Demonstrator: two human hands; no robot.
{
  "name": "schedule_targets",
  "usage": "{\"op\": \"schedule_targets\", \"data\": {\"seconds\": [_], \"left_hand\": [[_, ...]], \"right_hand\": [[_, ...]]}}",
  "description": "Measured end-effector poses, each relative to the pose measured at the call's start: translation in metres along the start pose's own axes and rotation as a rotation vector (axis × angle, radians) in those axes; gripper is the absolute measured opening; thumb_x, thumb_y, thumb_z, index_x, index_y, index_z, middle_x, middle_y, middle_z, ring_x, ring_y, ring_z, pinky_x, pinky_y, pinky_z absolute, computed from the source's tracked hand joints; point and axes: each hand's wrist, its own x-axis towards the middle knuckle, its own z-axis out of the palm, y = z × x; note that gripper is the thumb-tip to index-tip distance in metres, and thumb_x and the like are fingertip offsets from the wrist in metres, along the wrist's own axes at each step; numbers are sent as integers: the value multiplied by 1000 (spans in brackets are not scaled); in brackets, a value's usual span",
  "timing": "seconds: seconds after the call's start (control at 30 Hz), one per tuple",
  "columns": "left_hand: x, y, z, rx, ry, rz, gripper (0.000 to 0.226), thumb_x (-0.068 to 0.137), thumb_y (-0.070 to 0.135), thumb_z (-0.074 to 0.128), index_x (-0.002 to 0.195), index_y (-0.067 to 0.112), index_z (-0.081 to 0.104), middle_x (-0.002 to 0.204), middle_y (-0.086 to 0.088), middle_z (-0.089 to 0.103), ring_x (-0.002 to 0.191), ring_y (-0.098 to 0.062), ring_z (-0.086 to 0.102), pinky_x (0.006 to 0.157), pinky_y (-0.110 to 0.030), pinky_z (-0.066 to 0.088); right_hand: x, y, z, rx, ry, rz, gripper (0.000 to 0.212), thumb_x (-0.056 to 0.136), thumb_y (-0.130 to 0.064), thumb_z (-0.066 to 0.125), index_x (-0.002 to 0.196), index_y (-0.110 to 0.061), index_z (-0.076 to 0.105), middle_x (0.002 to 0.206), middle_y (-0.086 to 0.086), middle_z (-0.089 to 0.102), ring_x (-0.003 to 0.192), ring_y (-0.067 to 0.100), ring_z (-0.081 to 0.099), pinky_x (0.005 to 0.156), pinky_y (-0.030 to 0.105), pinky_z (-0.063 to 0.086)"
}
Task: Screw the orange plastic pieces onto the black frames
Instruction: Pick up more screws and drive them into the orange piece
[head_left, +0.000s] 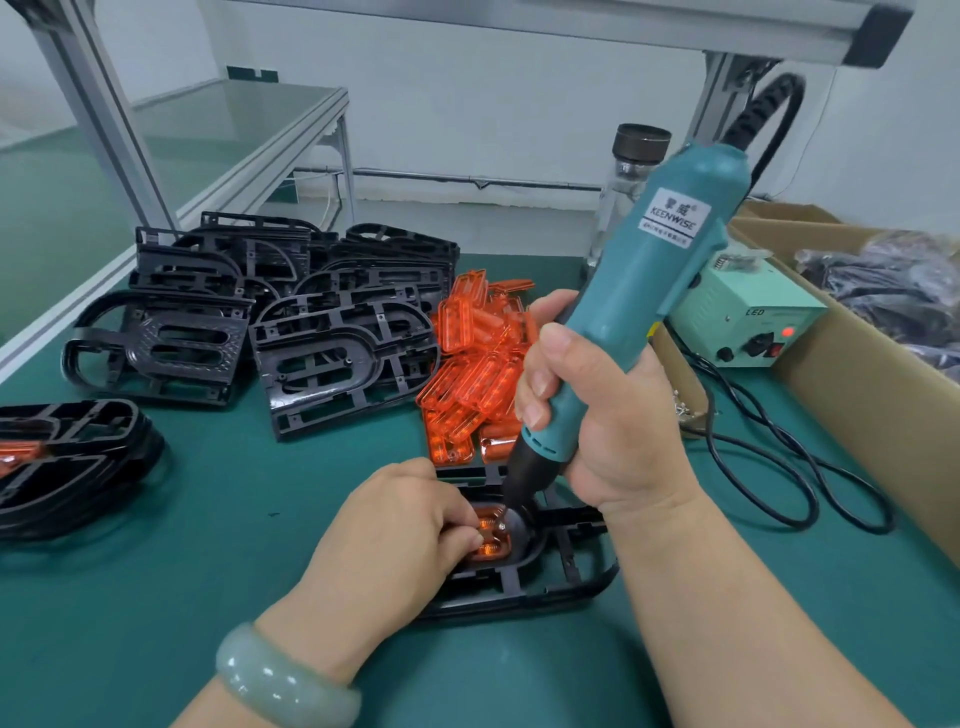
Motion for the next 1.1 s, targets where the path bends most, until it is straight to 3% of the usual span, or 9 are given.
{"op": "schedule_targets", "data": {"seconds": [0.23, 0.47, 0.63, 0.77, 0.87, 0.93, 1.03, 1.1], "left_hand": [[-1, -1, -2, -1, -58, -16, 9, 82, 41, 65, 85, 35, 71, 80, 15, 48, 81, 0, 47, 68, -12, 36], [4, 7, -7, 125, -146, -41, 18, 90, 47, 51, 102, 41, 63, 91, 19, 45, 91, -2, 44, 78, -13, 34], [10, 13, -21, 148, -162, -74, 15, 91, 49, 46, 79, 47, 53, 91, 22, 51, 88, 1, 51, 79, -12, 40], [31, 26, -29, 77, -128, -36, 17, 91, 40, 51, 78, 49, 58, 87, 26, 59, 87, 7, 55, 78, -13, 44], [63, 40, -23, -39, -67, 0, 22, 94, 29, 49, 91, 45, 64, 88, 27, 64, 85, 10, 58, 77, -9, 45], [93, 51, -12, -51, -25, 45, 27, 96, 22, 46, 109, 35, 66, 103, 22, 66, 95, 6, 59, 85, -8, 41], [139, 66, 10, 71, -65, 123, 33, 97, 13, 43, 123, 23, 61, 123, 7, 63, 115, -10, 55, 97, -16, 36], [162, 75, 23, 232, -183, 168, 42, 94, 5, 43, 131, 20, 54, 131, -2, 59, 122, -19, 51, 102, -25, 37]], "right_hand": [[-1, 0, -31, 255, 236, -14, 13, 82, -20, 60, 93, -15, 53, 54, -5, 46, 42, 8, 43, 48, 20, 39], [-7, 5, -59, 498, 450, -24, 11, 81, -29, 53, 87, -20, 54, 55, -8, 41, 42, 5, 41, 47, 19, 42], [-10, 7, -65, 544, 460, -17, 10, 82, -28, 54, 87, -19, 55, 56, -7, 41, 42, 6, 41, 47, 20, 43], [-9, 5, -70, 567, 473, -16, 11, 82, -28, 54, 87, -18, 55, 56, -7, 41, 42, 6, 41, 47, 20, 43], [-8, 5, -73, 584, 484, -9, 12, 82, -29, 54, 87, -18, 54, 56, -7, 41, 42, 6, 41, 46, 20, 43], [-7, 5, -75, 591, 493, -1, 12, 81, -28, 54, 87, -18, 54, 56, -7, 41, 42, 6, 41, 46, 20, 43], [-6, 5, -77, 591, 509, 2, 15, 79, -28, 56, 88, -17, 53, 56, -6, 41, 42, 7, 40, 46, 20, 43], [-5, 5, -79, 598, 517, 9, 15, 79, -28, 55, 88, -17, 54, 56, -6, 41, 42, 6, 40, 46, 20, 42]]}}
